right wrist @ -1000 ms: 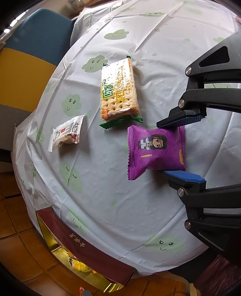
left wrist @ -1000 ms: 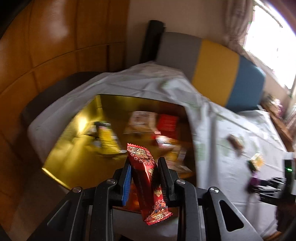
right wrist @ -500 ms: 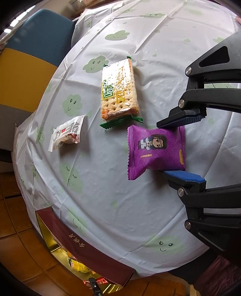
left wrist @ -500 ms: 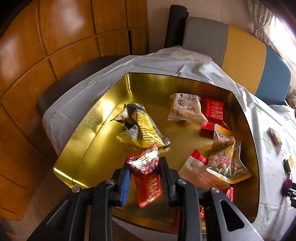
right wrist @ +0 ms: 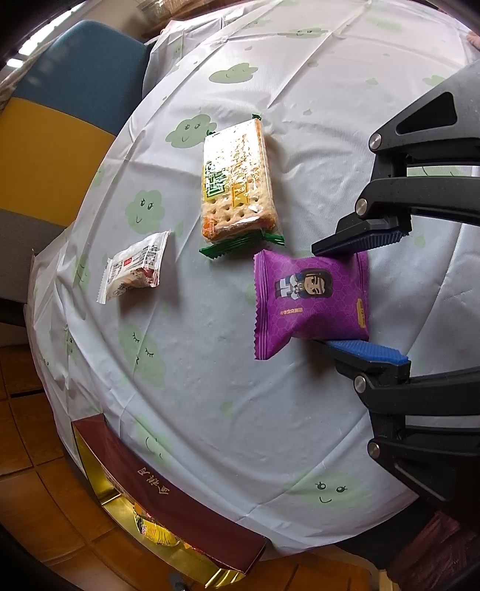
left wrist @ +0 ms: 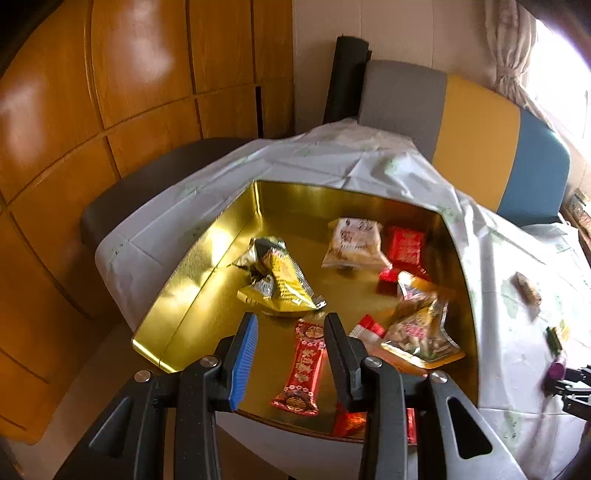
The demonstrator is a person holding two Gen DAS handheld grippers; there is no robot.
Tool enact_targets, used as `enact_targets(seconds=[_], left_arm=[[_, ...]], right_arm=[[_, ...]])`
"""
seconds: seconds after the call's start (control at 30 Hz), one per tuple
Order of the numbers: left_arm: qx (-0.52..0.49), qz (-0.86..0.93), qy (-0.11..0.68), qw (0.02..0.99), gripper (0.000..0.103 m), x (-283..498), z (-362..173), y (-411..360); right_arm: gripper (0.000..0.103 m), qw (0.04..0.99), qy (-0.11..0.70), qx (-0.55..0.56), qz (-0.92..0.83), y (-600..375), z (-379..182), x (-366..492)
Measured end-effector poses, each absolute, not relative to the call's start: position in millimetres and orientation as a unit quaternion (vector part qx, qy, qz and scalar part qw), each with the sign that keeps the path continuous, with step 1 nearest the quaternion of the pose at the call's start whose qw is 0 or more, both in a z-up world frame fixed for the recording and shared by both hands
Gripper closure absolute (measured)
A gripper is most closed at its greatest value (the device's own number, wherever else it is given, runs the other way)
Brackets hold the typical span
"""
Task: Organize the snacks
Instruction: 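Release the red candy into the gold tin with the left tool while the right holds the purple cake, then carry the purple cake into the gold tin and release it with the right tool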
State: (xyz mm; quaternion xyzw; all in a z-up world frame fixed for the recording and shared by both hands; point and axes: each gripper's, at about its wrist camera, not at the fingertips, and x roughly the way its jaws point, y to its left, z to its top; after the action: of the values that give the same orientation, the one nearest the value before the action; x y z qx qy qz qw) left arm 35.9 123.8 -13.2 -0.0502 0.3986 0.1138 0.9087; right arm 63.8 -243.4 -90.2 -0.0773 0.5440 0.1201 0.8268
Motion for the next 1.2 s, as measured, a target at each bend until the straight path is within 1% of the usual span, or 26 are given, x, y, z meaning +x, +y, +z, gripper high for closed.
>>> enact_targets(seconds=[0.3,0.5,0.7,0.87,1.1,1.2], left_arm=[[-0.044,0.098,0.371,0.922,0.066,21.3,6.8,117.1],[-0.048,0.098,0.371,0.922,0.066,16.7,6.7,118.8],[-0.052,0.1,0.373,0.921,0.066,14.5,3.4,123.1],[-0.058,0.102,0.374,0.92,0.065,12.9,1.5,128.1],[-0.065,0.106,0.376,0.918,0.065,12.0,-2.3,136.6],[-0.069,0.108,0.379,0.917,0.065,12.1,-4.9,140.0]], right_arm=[[0.061,0.83,0.542,-0.065,0.114,-240.1,-82.8,64.4],[0.061,0.843,0.514,-0.037,0.152,-216.0,-55.7,69.0],[0.061,0.849,0.477,-0.03,0.226,-155.5,-21.1,82.5],[0.061,0.843,0.458,-0.031,0.281,-94.9,-2.7,92.3],[0.061,0.826,0.453,-0.025,0.335,-19.2,1.8,104.4],[0.057,0.818,0.456,-0.018,0.351,5.4,0.5,109.0]])
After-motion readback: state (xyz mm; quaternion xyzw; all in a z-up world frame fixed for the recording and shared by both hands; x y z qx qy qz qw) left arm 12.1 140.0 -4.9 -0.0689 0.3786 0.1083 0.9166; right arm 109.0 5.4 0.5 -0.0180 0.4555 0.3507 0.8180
